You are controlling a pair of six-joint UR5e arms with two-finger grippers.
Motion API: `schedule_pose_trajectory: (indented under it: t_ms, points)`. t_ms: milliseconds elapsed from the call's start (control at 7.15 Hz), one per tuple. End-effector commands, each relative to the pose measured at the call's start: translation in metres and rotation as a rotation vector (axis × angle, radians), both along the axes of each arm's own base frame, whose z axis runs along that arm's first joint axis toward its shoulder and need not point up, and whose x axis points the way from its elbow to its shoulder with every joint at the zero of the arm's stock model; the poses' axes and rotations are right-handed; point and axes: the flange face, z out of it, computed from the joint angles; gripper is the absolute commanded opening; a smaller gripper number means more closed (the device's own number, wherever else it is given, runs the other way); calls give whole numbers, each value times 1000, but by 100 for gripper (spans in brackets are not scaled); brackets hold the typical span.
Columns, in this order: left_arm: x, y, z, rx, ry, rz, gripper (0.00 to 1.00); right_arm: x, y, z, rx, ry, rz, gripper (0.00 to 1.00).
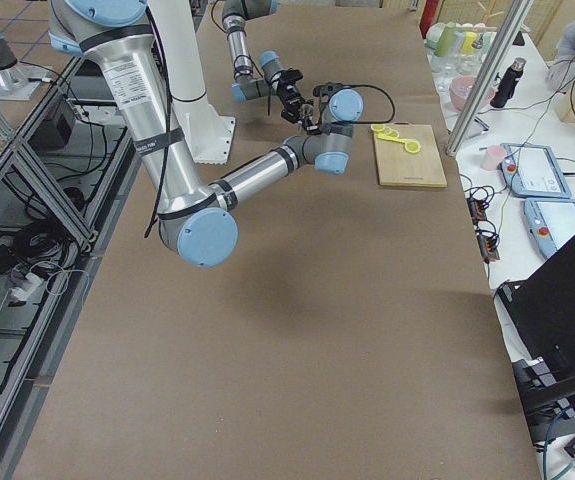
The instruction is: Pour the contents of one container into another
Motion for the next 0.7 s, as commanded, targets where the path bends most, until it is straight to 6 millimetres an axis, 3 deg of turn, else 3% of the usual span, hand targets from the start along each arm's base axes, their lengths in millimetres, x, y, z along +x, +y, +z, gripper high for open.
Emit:
schedule_pose_trajectory:
  t_ms: [0,560]
  points:
    - [-1,-1,-1,-1,2,-5,0,-6,6,-34,-54,73,59,0]
    - [-4,-6,-1,9,-9,-37,0,-18,26,-69,-91,206,149,0]
